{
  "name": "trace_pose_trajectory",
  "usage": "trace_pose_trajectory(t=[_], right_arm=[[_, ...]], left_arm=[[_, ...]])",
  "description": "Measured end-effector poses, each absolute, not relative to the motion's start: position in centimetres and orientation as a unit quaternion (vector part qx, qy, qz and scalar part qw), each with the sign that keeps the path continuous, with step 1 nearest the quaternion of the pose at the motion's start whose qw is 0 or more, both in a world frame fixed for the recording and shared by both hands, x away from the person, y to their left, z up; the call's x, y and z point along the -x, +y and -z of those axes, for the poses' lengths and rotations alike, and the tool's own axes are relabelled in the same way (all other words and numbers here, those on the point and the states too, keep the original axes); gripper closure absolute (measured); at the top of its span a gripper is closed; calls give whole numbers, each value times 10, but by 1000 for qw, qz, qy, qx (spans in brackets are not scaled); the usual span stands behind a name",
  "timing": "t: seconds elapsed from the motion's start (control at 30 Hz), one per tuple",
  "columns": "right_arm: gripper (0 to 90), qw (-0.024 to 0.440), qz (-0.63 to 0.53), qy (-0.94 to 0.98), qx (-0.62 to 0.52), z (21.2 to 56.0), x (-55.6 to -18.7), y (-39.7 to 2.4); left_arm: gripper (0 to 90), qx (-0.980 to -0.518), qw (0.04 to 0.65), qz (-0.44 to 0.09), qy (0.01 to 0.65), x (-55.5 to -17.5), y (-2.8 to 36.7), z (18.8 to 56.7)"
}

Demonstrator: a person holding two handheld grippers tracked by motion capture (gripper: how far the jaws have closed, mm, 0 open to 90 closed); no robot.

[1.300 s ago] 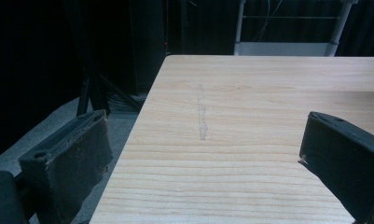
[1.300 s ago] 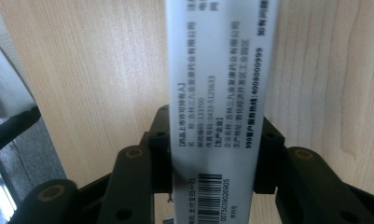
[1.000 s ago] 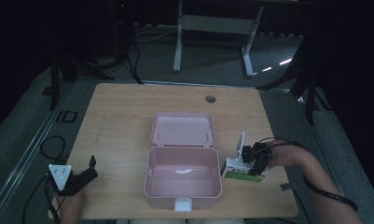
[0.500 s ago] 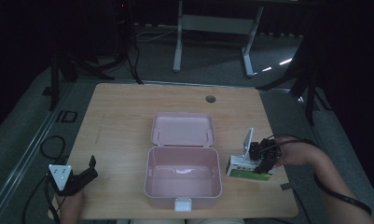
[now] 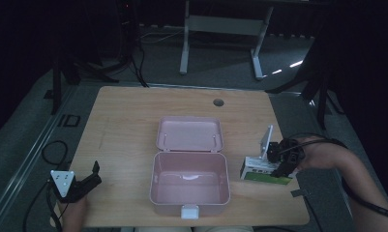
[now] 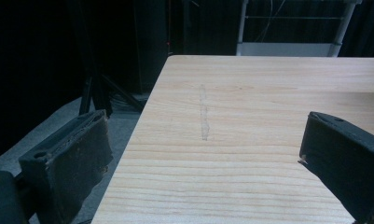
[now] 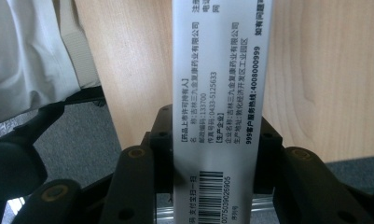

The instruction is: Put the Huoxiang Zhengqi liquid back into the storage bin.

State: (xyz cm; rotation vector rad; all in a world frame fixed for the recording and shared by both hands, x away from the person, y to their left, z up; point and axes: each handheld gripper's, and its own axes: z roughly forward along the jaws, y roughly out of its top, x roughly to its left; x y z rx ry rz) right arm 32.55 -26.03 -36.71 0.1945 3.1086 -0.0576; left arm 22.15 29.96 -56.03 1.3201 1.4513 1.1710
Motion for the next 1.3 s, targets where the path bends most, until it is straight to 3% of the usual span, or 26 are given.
trace_pose_trajectory(t=[0.6,1.3], right_arm=[[617,48,-25,997,-49,304,-310,-229],[616,33,-30,999,9,300,-303,-142]], left_arm=[[23,-527,415,-466,577,-222,299,560],[23,-528,417,-464,577,-221,300,560]])
